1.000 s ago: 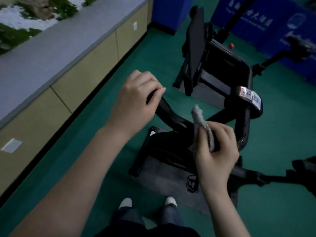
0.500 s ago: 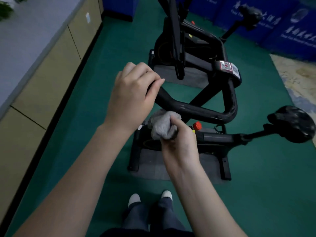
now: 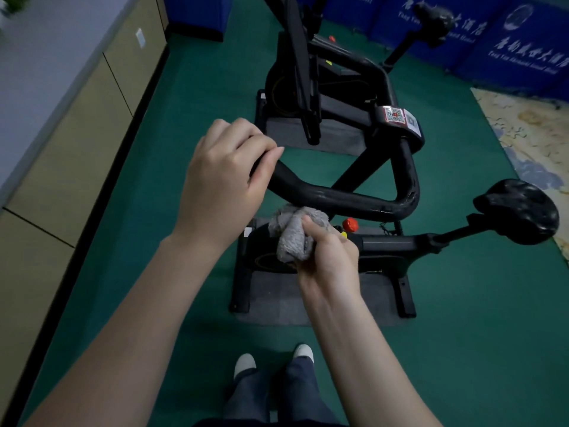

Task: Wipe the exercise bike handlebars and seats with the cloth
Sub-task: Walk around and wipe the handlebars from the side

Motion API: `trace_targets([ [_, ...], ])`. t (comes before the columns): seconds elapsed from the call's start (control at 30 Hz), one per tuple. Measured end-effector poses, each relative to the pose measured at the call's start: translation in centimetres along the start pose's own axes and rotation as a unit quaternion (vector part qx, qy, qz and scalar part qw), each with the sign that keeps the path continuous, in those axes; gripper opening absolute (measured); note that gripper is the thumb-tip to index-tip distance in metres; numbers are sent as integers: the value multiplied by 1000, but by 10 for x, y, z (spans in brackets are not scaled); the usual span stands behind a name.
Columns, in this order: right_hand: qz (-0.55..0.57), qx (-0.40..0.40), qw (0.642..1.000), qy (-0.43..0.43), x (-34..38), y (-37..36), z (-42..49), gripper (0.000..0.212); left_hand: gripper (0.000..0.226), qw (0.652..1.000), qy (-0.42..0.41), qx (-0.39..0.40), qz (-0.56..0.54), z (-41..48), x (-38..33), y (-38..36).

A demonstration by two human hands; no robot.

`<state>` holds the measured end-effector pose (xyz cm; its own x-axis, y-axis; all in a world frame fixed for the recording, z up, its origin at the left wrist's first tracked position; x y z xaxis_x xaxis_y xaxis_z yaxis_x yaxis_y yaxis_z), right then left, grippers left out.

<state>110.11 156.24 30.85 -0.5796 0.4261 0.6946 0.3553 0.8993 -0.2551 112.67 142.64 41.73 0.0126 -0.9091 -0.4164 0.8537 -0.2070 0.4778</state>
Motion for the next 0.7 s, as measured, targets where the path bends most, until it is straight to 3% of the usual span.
trace_targets([
  [0.23, -101, 60, 990, 74, -3, -7, 2, 8, 20, 989, -94, -50, 104, -1, -16, 2],
  [0.37, -74, -8, 987, 145, 11, 22, 16, 8, 19, 985, -147, -23, 85, -10, -38, -14],
  [0.47, -120, -38, 968, 215, 14, 25, 19, 16, 21, 981, -159, 5, 113, -18, -41, -26],
  [0.6, -133, -29, 962, 238, 10, 17, 16, 15, 21, 975, -169, 12, 146, -22, -35, -29],
  [0.7, -87, -75, 957, 266, 26, 39, 22, 11, 20, 971, -177, 14, 157, -24, -33, -30],
])
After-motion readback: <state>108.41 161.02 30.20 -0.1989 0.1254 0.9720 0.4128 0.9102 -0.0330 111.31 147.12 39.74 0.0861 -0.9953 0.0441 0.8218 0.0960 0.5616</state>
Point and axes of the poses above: each hand's wrist, its own z-axis towards the middle knuckle, its own y-axis out of the back of the hand, x = y × z, the point moved 7 cm from there along z, towards the middle knuckle, and after that the axes turned 15 degrees about -x, right-handed, at the moved point
